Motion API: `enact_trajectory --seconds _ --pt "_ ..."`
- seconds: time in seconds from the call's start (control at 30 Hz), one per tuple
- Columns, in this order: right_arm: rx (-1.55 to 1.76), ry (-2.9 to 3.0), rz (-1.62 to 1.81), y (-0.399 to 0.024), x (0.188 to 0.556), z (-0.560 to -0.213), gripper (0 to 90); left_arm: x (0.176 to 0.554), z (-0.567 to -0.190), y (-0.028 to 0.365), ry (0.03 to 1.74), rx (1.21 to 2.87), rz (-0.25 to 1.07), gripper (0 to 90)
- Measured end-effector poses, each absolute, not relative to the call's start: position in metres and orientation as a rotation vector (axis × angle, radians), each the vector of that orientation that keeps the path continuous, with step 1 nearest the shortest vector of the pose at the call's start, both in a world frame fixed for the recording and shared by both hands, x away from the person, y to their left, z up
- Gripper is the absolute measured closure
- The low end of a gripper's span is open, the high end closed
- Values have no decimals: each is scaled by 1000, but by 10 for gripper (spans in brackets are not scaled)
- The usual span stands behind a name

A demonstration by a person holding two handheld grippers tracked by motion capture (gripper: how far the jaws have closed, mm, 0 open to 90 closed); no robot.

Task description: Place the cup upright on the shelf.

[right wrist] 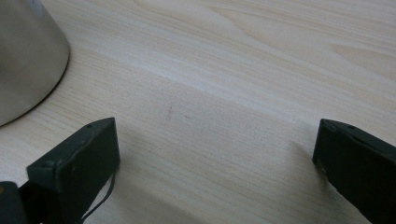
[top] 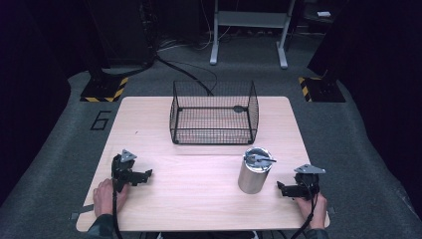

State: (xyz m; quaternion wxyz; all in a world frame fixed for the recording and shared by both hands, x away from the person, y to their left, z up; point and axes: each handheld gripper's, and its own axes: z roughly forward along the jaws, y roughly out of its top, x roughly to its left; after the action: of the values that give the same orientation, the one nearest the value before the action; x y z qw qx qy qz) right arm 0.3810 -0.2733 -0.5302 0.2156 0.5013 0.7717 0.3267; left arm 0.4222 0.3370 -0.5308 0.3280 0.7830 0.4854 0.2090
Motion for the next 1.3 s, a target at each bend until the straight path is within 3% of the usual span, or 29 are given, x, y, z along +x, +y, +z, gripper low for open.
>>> enact_trajectory --seconds 1.07,1.3 --pt "1476 2106 867 -269 376 -527 0 422 -531 337 1270 2049 552 0" --pt "1426 2111 1008 -260 356 -501 0 423 -531 337 1268 2043 558 0"
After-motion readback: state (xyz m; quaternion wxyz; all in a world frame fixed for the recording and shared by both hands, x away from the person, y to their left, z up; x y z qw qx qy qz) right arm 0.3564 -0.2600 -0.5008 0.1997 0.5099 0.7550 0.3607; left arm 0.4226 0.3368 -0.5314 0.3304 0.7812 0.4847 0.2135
